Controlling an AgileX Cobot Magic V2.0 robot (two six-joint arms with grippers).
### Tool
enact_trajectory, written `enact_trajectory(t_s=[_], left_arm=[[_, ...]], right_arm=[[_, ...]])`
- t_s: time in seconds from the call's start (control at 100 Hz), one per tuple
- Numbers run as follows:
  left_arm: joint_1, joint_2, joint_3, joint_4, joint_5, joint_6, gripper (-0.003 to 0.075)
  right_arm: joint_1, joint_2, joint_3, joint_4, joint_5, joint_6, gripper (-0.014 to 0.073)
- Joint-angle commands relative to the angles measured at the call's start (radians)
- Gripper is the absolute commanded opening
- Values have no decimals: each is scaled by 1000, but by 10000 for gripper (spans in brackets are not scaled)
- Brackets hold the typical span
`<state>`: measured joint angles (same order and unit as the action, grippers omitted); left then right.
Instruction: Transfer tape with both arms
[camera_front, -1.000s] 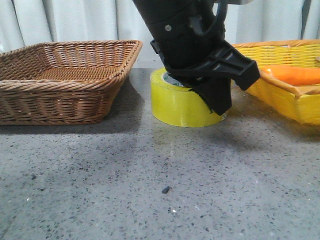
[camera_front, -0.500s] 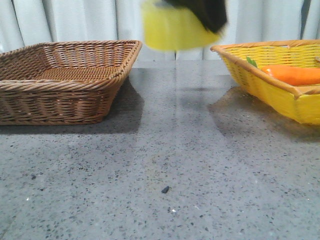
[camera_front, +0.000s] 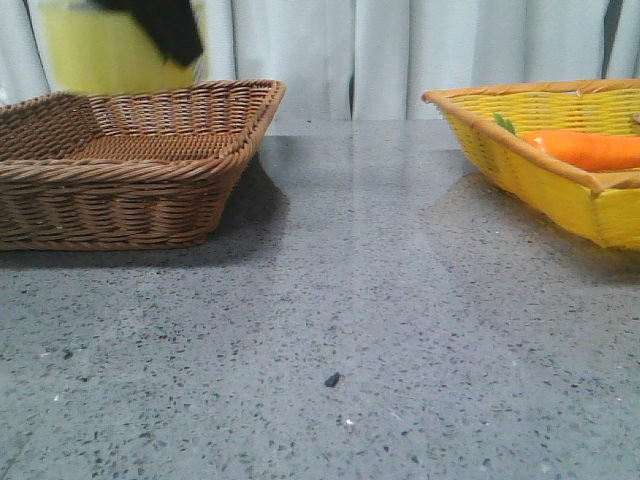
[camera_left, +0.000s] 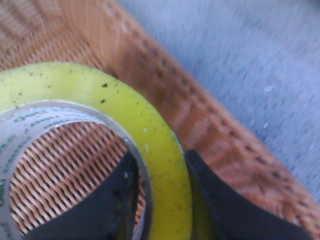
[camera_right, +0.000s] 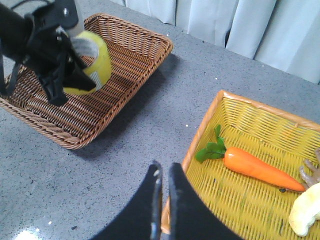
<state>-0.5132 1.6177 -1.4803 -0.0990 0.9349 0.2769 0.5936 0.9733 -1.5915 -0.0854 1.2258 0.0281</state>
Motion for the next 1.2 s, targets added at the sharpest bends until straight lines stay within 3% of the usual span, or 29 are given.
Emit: enact_trajectory(t_s=[0.0, 0.18, 0.35, 0.45, 0.55, 0.64, 0.84, 0.94, 1.09, 1.19], left_arm=[[4, -46, 36, -22, -123, -1, -21], [4, -46, 141, -53, -242, -1, -20], [4, -46, 165, -54, -259, -1, -9], [4, -46, 165, -54, -259, 1, 103], [4, -46, 165, -54, -251, 1, 291], [4, -49, 165, -54, -245, 1, 357], [4, -116, 165, -80, -259, 1, 304], [4, -180, 167, -103, -292, 1, 203], [4, -293, 189, -108, -326, 1, -20], [4, -383, 243, -108, -363, 1, -20]], right_arm=[[-1, -10, -18, -20, -65, -2, -74], [-1, -10, -18, -20, -83, -2, -74], [-1, -10, -18, -20, -87, -2, -74], [-1, -10, -18, -20, -87, -2, -74], [-1, -10, -18, -20, -90, -2, -74], [-1, -18, -18, -20, -120, -2, -74], [-1, -73, 0, -66, -190, -2, -74], [-1, -130, 72, -106, -240, -2, -74], [-1, -255, 253, -180, -412, -2, -74], [-1, -344, 400, -219, -552, -2, -74]])
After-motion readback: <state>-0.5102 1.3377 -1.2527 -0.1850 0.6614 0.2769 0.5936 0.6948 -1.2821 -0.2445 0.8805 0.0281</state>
